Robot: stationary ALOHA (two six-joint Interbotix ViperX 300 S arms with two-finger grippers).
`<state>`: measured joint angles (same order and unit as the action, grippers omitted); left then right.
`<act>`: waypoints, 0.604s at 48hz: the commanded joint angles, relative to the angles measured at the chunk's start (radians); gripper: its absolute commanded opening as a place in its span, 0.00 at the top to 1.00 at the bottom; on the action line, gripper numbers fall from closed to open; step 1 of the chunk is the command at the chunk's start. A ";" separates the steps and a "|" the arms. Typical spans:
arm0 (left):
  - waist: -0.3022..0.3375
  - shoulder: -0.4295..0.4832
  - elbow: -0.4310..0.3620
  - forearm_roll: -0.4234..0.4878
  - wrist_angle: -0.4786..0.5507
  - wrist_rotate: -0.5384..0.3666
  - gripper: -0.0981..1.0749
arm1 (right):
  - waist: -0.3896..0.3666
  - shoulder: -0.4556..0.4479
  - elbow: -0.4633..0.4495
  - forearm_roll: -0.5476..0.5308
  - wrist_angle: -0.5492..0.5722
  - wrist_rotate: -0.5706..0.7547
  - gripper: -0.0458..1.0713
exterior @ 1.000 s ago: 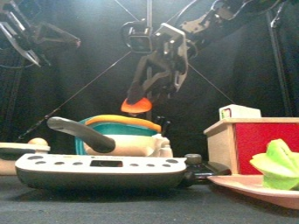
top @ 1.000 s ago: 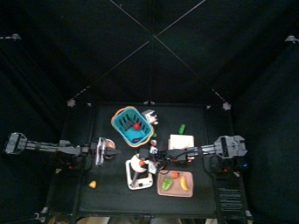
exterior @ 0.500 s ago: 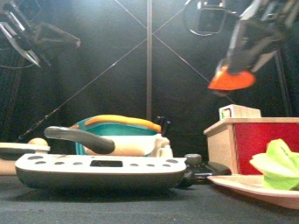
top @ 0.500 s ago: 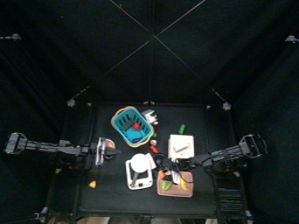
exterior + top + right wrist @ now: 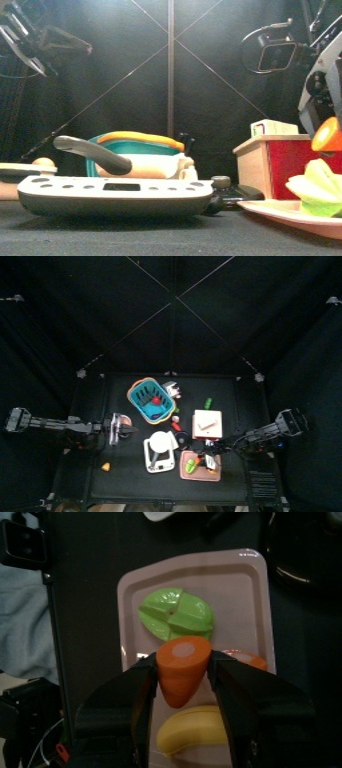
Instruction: Place carrot bottom on plate
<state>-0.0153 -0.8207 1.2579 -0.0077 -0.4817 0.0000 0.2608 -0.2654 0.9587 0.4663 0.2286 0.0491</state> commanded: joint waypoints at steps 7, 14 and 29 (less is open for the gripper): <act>0.003 0.000 -0.014 -0.002 -0.009 0.000 0.93 | 0.002 0.031 0.000 0.028 0.015 -0.002 0.39; 0.003 0.002 -0.014 -0.002 -0.009 0.000 0.93 | 0.002 0.054 -0.006 0.043 0.021 -0.002 0.39; 0.003 0.000 -0.014 -0.002 -0.009 0.000 0.93 | 0.002 0.063 -0.009 0.048 0.021 -0.002 0.21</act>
<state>-0.0138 -0.8222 1.2579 -0.0077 -0.4832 -0.0015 0.2608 -0.1887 0.9664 0.5108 0.2531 0.0491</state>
